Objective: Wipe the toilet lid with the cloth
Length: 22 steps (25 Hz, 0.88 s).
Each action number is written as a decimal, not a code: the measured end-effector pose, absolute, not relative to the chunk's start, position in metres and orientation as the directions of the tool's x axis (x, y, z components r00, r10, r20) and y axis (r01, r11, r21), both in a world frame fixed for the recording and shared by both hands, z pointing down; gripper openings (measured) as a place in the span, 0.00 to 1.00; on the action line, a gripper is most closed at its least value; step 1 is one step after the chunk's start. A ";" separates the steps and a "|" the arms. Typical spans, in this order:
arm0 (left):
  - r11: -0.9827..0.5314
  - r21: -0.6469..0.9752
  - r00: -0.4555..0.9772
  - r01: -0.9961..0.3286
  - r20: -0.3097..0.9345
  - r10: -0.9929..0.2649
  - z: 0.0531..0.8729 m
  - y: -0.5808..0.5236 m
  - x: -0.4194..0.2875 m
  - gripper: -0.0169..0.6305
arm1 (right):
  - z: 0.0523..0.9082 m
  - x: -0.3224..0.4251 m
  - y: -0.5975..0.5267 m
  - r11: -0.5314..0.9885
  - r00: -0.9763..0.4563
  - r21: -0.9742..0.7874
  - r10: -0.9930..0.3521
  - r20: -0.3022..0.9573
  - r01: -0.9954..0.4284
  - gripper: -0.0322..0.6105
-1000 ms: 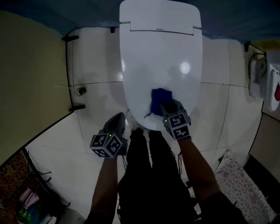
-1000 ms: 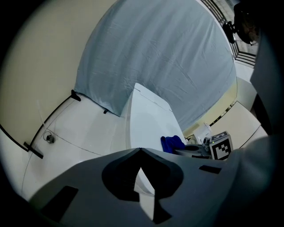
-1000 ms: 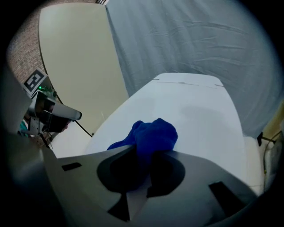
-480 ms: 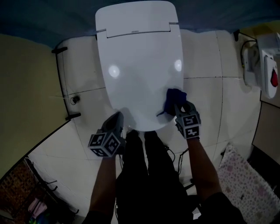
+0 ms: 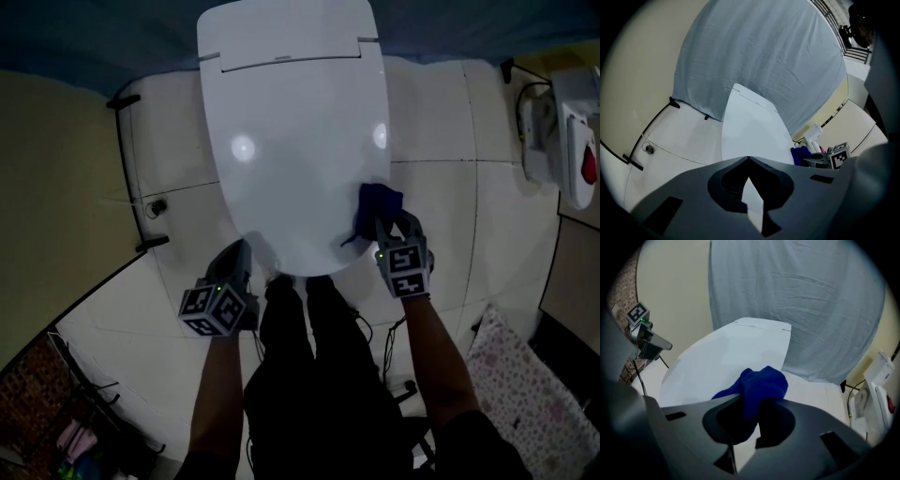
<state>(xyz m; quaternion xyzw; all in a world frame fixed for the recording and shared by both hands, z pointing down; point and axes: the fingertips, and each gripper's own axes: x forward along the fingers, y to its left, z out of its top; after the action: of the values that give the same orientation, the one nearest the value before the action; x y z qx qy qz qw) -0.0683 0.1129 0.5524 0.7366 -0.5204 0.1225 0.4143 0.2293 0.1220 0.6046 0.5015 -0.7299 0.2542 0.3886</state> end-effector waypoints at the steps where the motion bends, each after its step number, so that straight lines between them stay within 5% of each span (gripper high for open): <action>1: -0.105 0.485 0.421 -0.868 0.608 -0.674 0.553 0.115 -0.072 0.01 | 0.598 0.219 0.122 0.361 -0.221 -0.015 -0.535 0.815 -0.932 0.14; 11: 0.027 0.474 0.307 -0.880 0.612 -0.728 0.555 0.156 -0.122 0.01 | 0.553 0.009 0.149 0.538 -0.620 -0.366 -0.430 0.656 -0.760 0.14; 22: 0.063 0.467 0.265 -0.882 0.602 -0.753 0.554 0.181 -0.157 0.01 | 0.612 -0.050 0.181 0.556 -0.538 -0.296 -0.340 0.771 -0.776 0.14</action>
<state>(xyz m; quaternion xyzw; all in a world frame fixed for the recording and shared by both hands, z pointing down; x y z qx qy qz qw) -0.1569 0.1814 0.5535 0.6800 -0.6013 0.0780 0.4123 -0.0495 0.1809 0.6117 0.3425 -0.8151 0.3234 0.3372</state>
